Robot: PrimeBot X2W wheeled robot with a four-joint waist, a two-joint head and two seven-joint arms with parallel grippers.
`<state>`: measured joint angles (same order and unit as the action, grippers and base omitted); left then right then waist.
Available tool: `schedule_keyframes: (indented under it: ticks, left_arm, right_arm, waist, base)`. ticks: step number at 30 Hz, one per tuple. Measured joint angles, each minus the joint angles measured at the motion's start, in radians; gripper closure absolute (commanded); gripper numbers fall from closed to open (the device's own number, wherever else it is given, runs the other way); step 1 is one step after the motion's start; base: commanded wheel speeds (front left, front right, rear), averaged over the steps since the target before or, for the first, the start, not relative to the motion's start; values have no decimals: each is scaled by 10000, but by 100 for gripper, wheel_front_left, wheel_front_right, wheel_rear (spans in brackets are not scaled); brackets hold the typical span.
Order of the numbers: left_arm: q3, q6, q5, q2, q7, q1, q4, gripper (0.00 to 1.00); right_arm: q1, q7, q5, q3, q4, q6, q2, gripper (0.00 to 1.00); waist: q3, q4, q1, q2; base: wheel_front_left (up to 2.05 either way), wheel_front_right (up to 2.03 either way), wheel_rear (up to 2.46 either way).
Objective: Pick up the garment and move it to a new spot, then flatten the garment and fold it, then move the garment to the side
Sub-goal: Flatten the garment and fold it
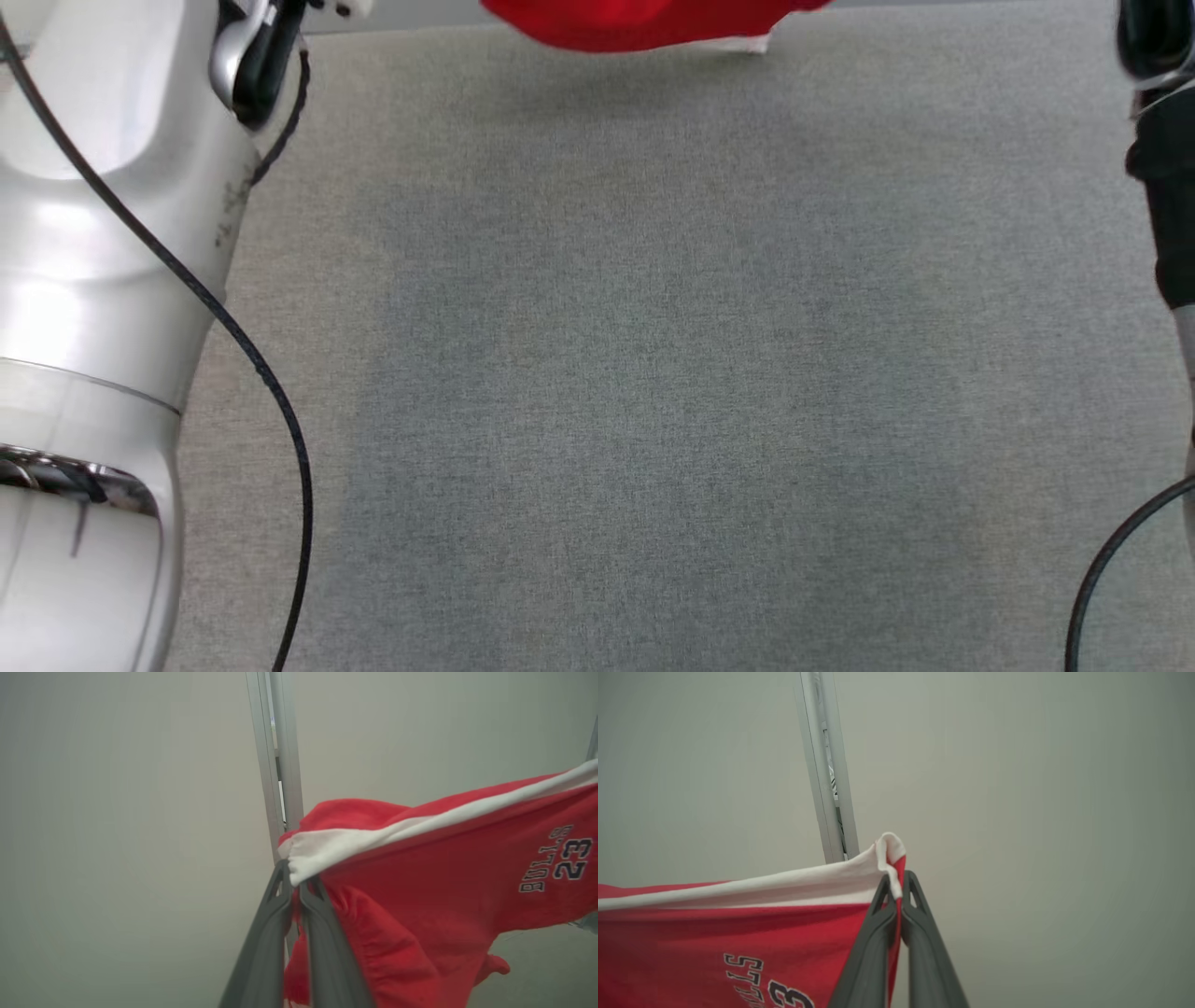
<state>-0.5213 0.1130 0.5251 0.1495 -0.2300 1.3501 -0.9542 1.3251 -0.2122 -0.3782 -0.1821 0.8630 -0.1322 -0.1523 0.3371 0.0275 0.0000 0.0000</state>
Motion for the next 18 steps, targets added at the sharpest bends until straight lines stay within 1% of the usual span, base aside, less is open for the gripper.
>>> schedule_keyframes:
  ticks: [3, 5, 7, 10, 12, 15, 18]
  left_arm:
    - [0, 63, 71, -242, -221, -334, -334, 100]
    - [96, 92, 155, -360, -272, -982, -399, 100]
    - [362, 92, 255, -389, -280, -1743, -146, 100]
    - [742, 88, 104, -453, -288, -2943, 520, 100]
    - [1035, 6, -52, -466, -288, -3853, 1062, 100]
    - [1453, -48, -424, -435, -288, -5204, 2013, 100]
    - [1576, -73, -976, -422, -290, -6481, 3003, 100]
  right_arm:
    - [-368, -301, -412, -552, 192, 13, 2, 100]
    - [-1112, -395, -886, -846, 146, 13, 2, 100]
    - [-1916, -451, -1384, -1030, 21, 12, -86, 100]
    - [-3118, -481, -2059, -1256, -286, 12, -251, 100]
    - [-3960, -493, -2385, -1496, -564, 10, -334, 100]
    - [-5244, -497, -2778, -1871, -1039, 12, -387, 100]
    - [-6398, -497, -3108, -2138, -1557, 13, -479, 100]
  waist:
    - [229, 38, 0, 0]
    - [317, 95, 0, 0]
    - [407, 140, 0, 0]
    - [488, 185, 0, 0]
    - [489, 174, 0, 0]
    - [398, 122, 0, 1]
    - [258, 107, 0, 0]
  base:
    - [0, 0, 0]
    - [0, 0, 0]
    - [0, 0, 0]
    - [0, 0, 0]
    - [0, 0, 0]
    - [0, 0, 0]
    - [0, 0, 0]
